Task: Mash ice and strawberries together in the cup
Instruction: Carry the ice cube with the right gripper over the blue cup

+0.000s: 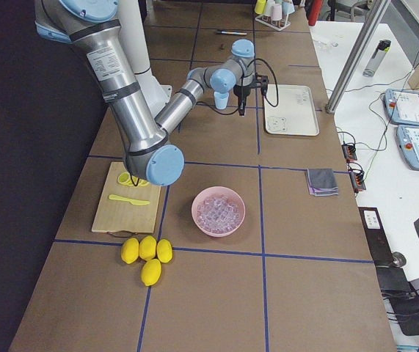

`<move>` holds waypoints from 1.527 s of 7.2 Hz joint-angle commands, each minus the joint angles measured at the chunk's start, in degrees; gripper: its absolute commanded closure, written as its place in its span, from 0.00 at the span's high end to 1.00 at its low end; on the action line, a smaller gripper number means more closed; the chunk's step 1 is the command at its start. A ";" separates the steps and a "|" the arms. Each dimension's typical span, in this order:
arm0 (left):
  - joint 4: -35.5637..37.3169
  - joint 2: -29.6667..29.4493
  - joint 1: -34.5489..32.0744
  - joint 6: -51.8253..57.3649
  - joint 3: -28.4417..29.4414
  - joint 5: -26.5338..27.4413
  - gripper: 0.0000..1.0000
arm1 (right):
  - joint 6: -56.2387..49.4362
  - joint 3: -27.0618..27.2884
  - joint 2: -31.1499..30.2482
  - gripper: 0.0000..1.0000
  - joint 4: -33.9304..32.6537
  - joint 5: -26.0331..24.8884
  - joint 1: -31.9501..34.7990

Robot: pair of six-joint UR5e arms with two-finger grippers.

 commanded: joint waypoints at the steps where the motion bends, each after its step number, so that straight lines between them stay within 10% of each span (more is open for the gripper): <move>1: 0.00 -0.15 0.02 0.00 0.13 0.01 1.00 | 10.69 -3.15 11.87 0.04 -5.10 -6.40 -7.40; 8: 0.09 -0.15 0.46 0.00 0.66 0.01 1.00 | 18.65 -13.90 18.60 0.15 -4.75 -15.65 -19.29; 9: 0.09 -0.15 0.46 0.00 0.75 0.01 1.00 | 18.56 -14.07 18.68 0.31 -4.75 -16.00 -19.20; 10: 0.09 -0.24 0.46 0.00 0.66 0.01 1.00 | 18.21 -13.98 18.60 0.98 -4.75 -16.26 -19.20; 11: 0.09 -0.24 0.46 0.00 0.75 0.01 1.00 | 18.03 -14.07 18.60 0.99 -4.75 -16.18 -19.29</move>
